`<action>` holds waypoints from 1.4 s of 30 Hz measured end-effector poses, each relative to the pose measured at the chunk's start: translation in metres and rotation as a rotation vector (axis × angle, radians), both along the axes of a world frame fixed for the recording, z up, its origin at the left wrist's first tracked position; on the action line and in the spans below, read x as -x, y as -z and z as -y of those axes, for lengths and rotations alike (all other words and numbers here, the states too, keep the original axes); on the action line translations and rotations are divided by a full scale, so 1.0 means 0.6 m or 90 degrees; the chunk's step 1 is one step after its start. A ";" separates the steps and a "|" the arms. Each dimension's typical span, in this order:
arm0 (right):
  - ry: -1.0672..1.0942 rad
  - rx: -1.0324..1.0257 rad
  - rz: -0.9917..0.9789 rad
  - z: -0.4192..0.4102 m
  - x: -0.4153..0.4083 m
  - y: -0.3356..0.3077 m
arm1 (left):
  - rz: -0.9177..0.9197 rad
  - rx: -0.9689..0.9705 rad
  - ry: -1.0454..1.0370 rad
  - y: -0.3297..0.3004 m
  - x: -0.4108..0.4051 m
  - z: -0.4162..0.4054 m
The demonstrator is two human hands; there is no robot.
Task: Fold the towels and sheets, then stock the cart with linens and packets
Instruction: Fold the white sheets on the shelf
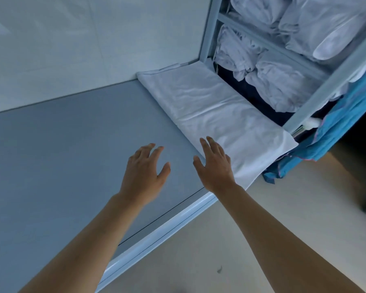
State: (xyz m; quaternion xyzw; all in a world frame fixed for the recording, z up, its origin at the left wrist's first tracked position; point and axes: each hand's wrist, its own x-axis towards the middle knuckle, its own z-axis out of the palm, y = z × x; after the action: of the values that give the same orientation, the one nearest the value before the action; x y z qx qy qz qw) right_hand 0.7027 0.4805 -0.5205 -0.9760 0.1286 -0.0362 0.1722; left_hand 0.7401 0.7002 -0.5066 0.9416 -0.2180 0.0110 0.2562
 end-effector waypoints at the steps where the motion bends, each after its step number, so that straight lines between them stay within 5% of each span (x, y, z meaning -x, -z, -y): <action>1: 0.000 0.003 -0.003 0.027 -0.005 0.002 | -0.002 -0.004 0.010 0.005 -0.005 0.030; 12: -0.066 -0.004 -0.024 0.228 -0.082 0.043 | 0.013 -0.016 0.054 0.046 -0.065 0.271; 18: -0.192 0.043 -0.046 0.274 -0.123 0.069 | -0.020 -0.147 0.029 0.094 -0.103 0.349; 42: -0.220 0.044 -0.068 0.099 -0.063 0.080 | -0.003 -0.143 -0.008 0.139 -0.045 0.173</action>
State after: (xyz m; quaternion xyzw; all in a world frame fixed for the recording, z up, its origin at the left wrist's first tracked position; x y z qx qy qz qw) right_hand 0.7407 0.4213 -0.5688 -0.9894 -0.0332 0.0416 0.1348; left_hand 0.7670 0.5965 -0.5900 0.9658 -0.2113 -0.0142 0.1495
